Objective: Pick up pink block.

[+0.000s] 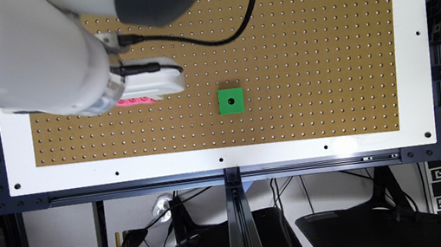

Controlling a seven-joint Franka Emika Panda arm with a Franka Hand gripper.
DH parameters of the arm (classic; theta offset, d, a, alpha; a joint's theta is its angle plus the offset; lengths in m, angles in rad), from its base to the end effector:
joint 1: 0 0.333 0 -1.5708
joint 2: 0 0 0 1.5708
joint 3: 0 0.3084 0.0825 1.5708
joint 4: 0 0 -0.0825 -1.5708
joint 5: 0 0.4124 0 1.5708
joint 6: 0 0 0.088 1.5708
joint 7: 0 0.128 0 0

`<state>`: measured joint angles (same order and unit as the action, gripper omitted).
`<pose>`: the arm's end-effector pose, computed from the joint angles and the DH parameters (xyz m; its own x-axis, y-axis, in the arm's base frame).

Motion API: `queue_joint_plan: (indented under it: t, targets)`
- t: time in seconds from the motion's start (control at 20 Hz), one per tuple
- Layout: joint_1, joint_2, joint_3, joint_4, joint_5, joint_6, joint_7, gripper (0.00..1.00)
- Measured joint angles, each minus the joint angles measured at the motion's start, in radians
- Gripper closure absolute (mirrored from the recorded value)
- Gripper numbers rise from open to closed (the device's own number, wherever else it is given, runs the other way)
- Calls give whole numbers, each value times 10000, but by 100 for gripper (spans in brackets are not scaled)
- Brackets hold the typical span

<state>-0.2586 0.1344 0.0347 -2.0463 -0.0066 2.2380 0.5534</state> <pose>0.5884 -0.1345 0.3363 0.7139 -0.6985 0.0492 -0.6980 -0.7154 -0.0295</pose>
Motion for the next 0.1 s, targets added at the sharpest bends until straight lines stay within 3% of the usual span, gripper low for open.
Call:
queue_joint_plan:
  t: [0.1]
  targets:
    - [0,-3,0,-1,0,-10,0,100]
